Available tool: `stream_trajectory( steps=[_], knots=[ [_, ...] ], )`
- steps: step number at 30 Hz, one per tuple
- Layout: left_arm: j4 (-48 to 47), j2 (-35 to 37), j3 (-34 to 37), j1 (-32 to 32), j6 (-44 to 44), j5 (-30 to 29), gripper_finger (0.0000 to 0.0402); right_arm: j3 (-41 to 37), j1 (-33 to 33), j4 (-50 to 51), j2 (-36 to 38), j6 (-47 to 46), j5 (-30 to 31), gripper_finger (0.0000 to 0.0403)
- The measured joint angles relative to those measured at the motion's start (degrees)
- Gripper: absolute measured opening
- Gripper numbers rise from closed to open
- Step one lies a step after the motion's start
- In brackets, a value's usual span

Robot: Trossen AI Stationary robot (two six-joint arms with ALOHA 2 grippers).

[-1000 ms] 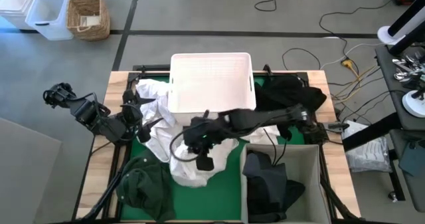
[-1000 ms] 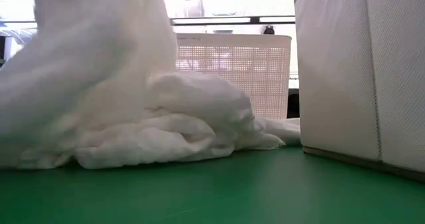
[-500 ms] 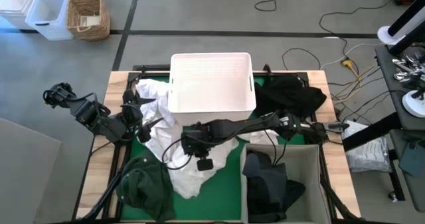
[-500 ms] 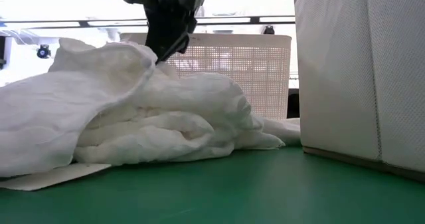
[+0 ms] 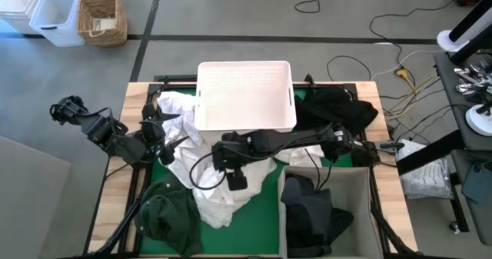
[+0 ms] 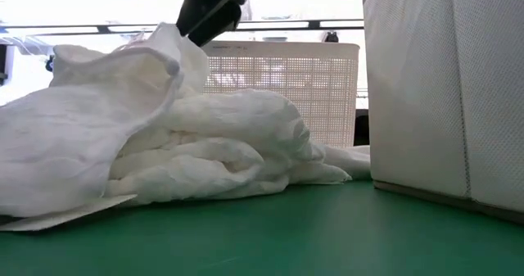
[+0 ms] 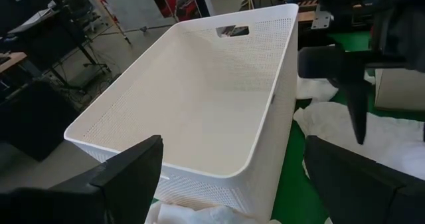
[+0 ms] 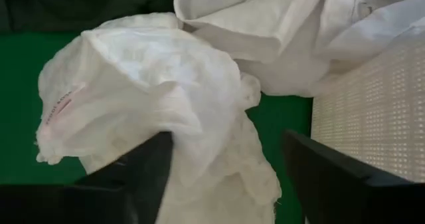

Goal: Pick and place trash into bin
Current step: Put the white cloth into the white plastic storage bin

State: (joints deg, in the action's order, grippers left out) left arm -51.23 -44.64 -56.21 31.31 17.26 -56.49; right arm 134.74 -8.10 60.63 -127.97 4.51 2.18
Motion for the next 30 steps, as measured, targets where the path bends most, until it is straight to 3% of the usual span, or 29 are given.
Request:
stream_trajectory(
  steps=[5, 8, 20, 30],
  knots=[
    [0.1, 0.0, 0.0, 0.0, 0.0, 0.0, 0.0339, 0.0, 0.0, 1.3, 0.1, 0.0, 0.5, 0.0346],
    [0.2, 0.0, 0.0, 0.0, 0.0, 0.0, 0.0339, 0.0, 0.0, 2.3, 0.9, -0.9, 3.5, 0.0369],
    [1.0, 0.0, 0.0, 0.0, 0.0, 0.0, 0.0339, 0.0, -2.6, 1.0, 5.8, -2.4, 5.1, 0.0375],
    [1.7, 0.0, 0.0, 0.0, -0.1, 0.0, 0.0339, -0.1, -8.7, -5.0, 1.3, -0.9, 5.3, 0.0375]
  ],
)
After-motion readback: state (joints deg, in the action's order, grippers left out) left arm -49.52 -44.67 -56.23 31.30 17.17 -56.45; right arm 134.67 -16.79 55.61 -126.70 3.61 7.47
